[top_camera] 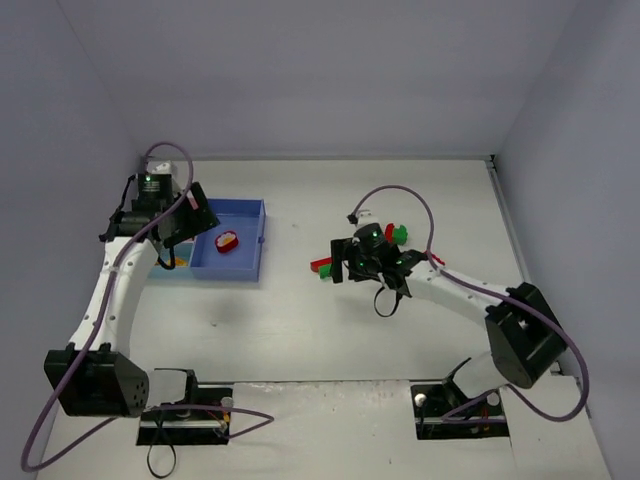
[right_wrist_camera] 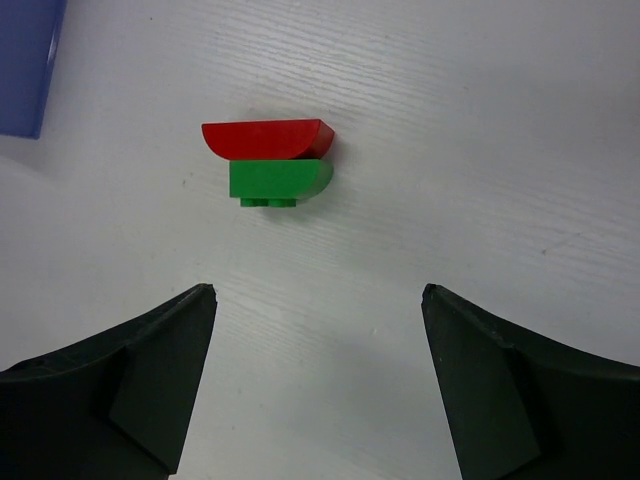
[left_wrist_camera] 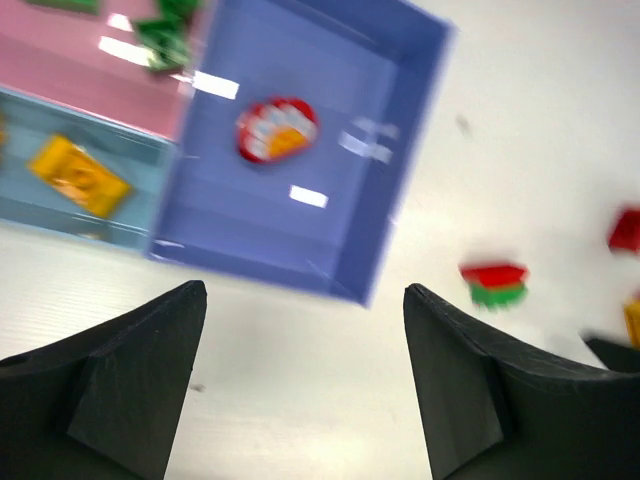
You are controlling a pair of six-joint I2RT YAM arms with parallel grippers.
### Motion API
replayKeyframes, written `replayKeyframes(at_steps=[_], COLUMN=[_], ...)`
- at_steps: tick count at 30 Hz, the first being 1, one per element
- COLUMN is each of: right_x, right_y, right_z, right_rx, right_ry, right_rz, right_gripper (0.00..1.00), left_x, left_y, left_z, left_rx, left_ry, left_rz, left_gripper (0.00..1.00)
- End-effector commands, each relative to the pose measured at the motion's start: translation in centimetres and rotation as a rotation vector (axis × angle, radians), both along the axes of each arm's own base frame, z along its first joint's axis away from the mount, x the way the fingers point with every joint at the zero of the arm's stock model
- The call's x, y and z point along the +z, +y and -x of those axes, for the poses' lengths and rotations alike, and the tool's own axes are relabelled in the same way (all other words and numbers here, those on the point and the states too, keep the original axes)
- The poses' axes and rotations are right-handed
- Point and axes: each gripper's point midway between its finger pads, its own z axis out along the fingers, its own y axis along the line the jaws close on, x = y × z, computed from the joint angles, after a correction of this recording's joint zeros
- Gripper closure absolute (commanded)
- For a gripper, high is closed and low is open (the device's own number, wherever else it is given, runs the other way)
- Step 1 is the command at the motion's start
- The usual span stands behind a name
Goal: Sort the legos into containers by color
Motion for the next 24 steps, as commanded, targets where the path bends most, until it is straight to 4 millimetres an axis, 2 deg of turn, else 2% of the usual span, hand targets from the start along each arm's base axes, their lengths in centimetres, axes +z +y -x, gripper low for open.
replayKeyframes(at_steps=[1, 4, 6, 7, 8, 10, 11, 13, 20, 24], right_x=[2.1, 0.5, 0.0, -0.9, -0.7, -2.1, -1.9, -2.9, -5.1, -5.9], right_y=[2.5, 4.2, 4.9, 5.2, 5.7, 6.2, 6.8, 7.2, 6.8, 6.4], right_z=[-3.1, -4.1, -4.6, -4.8, -5.2, -5.5, -5.9, -6.1, -6.8, -6.5], right_rx=[-0.064, -0.057, -0.058, -0.058, -0.059, -0.056, -0.058, -0.060, -0.115, -0.118], right_ry=[-0.107, -0.091, -0.092, -0.080, -0.085, -0.063, -0.075, -0.064, -0.042, -0.028], right_rz=[-0.032, 0.003, 0.008, 0.023, 0.017, 0.037, 0.036, 0.056, 0.104, 0.125], right_gripper=[0.19, 0.18, 0.18, 0.18, 0.18, 0.18, 0.18, 0.18, 0.21, 0.34], left_x=[0.7, 1.0, 0.7, 0.4, 0.3, -0.3, -0.4, -0.4, -0.5, -0.7], left_y=[-4.4, -6.7, -7.4, -7.8, -8.2, -8.4, -8.6, -8.6, -9.0, -9.1], left_z=[2.4, 4.5, 5.6, 6.2, 6.7, 7.6, 8.1, 8.5, 9.4, 9.6], left_rx=[-0.143, -0.242, -0.290, -0.312, -0.335, -0.360, -0.372, -0.382, -0.418, -0.426], left_ry=[-0.005, -0.013, 0.003, 0.013, 0.020, 0.041, 0.049, 0.043, 0.049, 0.053], left_rz=[0.061, 0.098, 0.103, 0.107, 0.118, 0.118, 0.126, 0.127, 0.142, 0.146], left_gripper=[0.27, 0.27, 0.26, 0.26, 0.26, 0.26, 0.26, 0.26, 0.26, 0.26])
